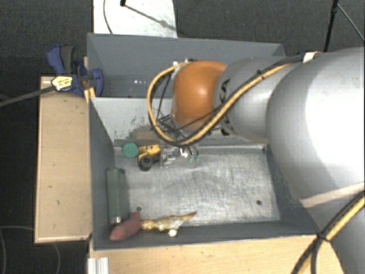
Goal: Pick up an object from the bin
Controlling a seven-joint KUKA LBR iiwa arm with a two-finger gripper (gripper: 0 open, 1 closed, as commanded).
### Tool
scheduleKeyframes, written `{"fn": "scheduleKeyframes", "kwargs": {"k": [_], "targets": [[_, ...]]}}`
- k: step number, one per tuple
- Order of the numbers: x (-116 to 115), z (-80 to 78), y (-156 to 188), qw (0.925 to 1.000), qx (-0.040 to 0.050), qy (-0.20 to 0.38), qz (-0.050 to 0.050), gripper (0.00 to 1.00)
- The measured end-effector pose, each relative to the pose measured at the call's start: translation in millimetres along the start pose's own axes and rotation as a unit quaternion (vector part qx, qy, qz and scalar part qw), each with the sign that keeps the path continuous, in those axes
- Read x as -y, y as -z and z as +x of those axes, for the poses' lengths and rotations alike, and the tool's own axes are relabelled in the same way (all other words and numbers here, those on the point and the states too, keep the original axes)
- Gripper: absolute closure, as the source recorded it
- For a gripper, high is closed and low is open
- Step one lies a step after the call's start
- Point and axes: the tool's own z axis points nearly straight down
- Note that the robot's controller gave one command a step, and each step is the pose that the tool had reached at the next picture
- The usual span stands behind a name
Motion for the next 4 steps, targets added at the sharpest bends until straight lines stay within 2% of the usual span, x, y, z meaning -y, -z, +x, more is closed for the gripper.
{"fn": "scheduleKeyframes", "kwargs": {"k": [4], "targets": [[-0.1, 0.0, 0.0, 1.0000, 0.0000, 0.001, 0.000, 1.00]]}}
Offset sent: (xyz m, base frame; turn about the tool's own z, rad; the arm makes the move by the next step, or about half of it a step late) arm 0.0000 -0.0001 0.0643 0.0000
